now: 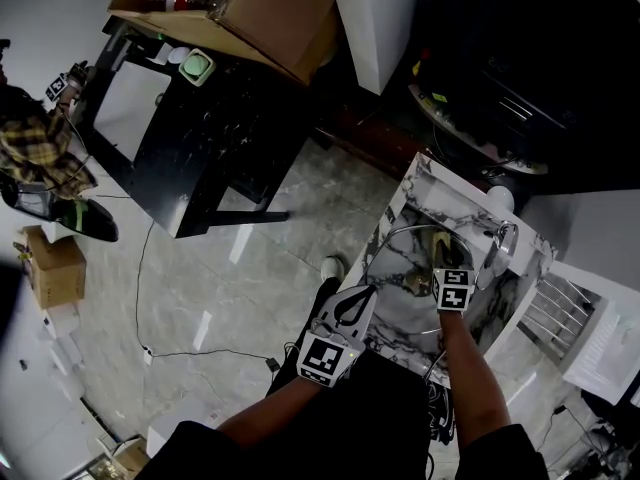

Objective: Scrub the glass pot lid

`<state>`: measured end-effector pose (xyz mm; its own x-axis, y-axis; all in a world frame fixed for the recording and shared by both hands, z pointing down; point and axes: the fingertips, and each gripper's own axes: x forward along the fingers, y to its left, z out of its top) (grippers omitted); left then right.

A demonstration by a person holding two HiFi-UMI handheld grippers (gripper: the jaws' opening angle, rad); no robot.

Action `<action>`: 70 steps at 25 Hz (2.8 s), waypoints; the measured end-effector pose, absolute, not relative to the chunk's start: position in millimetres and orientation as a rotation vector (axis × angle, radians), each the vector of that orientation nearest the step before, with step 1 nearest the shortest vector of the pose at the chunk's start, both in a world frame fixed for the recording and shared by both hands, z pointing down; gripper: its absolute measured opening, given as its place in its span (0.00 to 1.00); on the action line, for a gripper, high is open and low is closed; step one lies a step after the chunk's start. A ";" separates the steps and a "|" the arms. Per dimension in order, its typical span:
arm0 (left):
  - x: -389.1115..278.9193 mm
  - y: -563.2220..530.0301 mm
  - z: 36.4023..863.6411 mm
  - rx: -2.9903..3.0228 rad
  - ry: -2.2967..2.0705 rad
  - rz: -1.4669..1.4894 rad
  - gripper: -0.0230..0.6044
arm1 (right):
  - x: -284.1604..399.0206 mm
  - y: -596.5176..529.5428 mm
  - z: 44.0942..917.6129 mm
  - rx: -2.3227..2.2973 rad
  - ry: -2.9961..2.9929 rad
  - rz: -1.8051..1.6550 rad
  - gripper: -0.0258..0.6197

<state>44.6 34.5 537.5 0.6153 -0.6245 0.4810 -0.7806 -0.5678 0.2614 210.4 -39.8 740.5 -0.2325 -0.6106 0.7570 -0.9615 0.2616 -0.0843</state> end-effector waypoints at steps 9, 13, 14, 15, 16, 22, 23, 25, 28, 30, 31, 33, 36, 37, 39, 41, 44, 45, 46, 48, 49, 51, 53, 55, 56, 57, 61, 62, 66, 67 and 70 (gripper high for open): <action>52.2 41.4 536.9 2.391 -1.088 0.447 0.06 | 224.4 -33.9 740.4 1.443 -1.907 0.734 0.13; 53.5 44.5 535.9 2.397 -1.080 0.460 0.06 | 230.5 -31.7 740.9 1.451 -1.899 0.735 0.13; 54.2 45.2 536.0 2.397 -1.078 0.462 0.06 | 232.8 -30.9 741.4 1.457 -1.896 0.741 0.13; 54.7 45.7 536.2 2.397 -1.078 0.462 0.06 | 235.1 -30.0 741.9 1.466 -1.890 0.751 0.13; 55.1 46.0 536.5 2.397 -1.079 0.463 0.06 | 237.4 -29.1 742.2 1.476 -1.883 0.762 0.13; 56.4 49.3 542.6 2.387 -1.081 0.469 0.06 | 245.0 -23.8 741.8 1.499 -1.866 0.769 0.13; 56.9 49.7 542.9 2.386 -1.080 0.472 0.06 | 246.0 -23.2 741.2 1.502 -1.864 0.769 0.13; 58.5 50.5 542.4 2.388 -1.077 0.476 0.06 | 247.5 -21.5 740.4 1.509 -1.860 0.771 0.13; 62.0 52.4 541.6 2.393 -1.071 0.475 0.06 | 249.1 -17.7 739.9 1.512 -1.855 0.770 0.13; 63.7 53.5 541.1 2.398 -1.066 0.477 0.06 | 250.5 -15.5 739.2 1.508 -1.847 0.761 0.13; 64.2 54.2 540.9 2.399 -1.065 0.477 0.06 | 251.8 -14.2 739.4 1.507 -1.840 0.758 0.13; 64.2 55.9 540.9 2.400 -1.063 0.475 0.06 | 255.5 -10.6 740.5 1.510 -1.820 0.764 0.13; 63.5 58.8 540.8 2.401 -1.062 0.474 0.06 | 261.5 -6.0 740.9 1.520 -1.802 0.772 0.13; 63.2 59.8 540.6 2.400 -1.063 0.471 0.06 | 262.8 -4.4 740.8 1.520 -1.799 0.770 0.13; 62.2 61.8 540.0 2.400 -1.064 0.466 0.06 | 264.6 -0.4 741.7 1.515 -1.791 0.767 0.13; 60.7 64.5 540.5 2.399 -1.063 0.461 0.06 | 265.9 3.5 742.6 1.512 -1.778 0.769 0.13; 57.8 66.9 539.4 2.400 -1.069 0.453 0.06 | 266.0 8.3 742.2 1.506 -1.765 0.770 0.13; 56.8 67.7 538.6 2.400 -1.070 0.453 0.06 | 265.8 10.2 742.1 1.504 -1.760 0.771 0.13; 55.8 68.6 537.9 2.401 -1.070 0.454 0.06 | 265.7 12.3 741.9 1.501 -1.754 0.773 0.13; 54.9 70.7 536.7 2.402 -1.069 0.452 0.06 | 266.4 16.2 742.0 1.493 -1.740 0.775 0.13; 54.7 71.8 535.9 2.403 -1.070 0.449 0.06 | 266.7 18.1 742.3 1.487 -1.734 0.775 0.13; 54.4 74.7 534.5 2.405 -1.073 0.447 0.06 | 266.4 22.1 742.9 1.473 -1.726 0.772 0.13; 53.9 77.7 534.1 2.409 -1.076 0.446 0.06 | 266.4 26.1 743.3 1.464 -1.721 0.771 0.13; 53.7 79.9 534.0 2.412 -1.076 0.445 0.06 | 266.9 29.6 744.3 1.457 -1.712 0.779 0.13; 53.8 81.0 533.9 2.413 -1.076 0.443 0.06 | 266.9 31.5 745.1 1.451 -1.705 0.786 0.13; 53.9 82.2 533.7 2.414 -1.077 0.442 0.06 | 266.6 33.5 745.8 1.442 -1.699 0.795 0.13; 53.7 86.8 531.8 2.423 -1.088 0.439 0.06 | 264.4 41.1 746.9 1.413 -1.681 0.807 0.13; 53.5 87.8 531.3 2.424 -1.088 0.439 0.06 | 264.2 43.2 746.9 1.412 -1.677 0.808 0.13; 51.9 91.4 529.1 2.423 -1.090 0.428 0.06 | 264.3 52.6 746.4 1.411 -1.662 0.816 0.13; 51.6 92.4 528.9 2.422 -1.092 0.426 0.06 | 264.0 54.3 746.4 1.408 -1.662 0.816 0.13; 51.1 95.0 529.4 2.425 -1.096 0.419 0.06 | 263.2 58.4 747.0 1.405 -1.663 0.817 0.13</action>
<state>51.1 95.0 529.4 0.6390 -0.6291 0.4426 -0.7639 -0.5865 0.2693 263.2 58.4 747.0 -0.0700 -0.4724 0.8786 -0.9841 0.1770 0.0168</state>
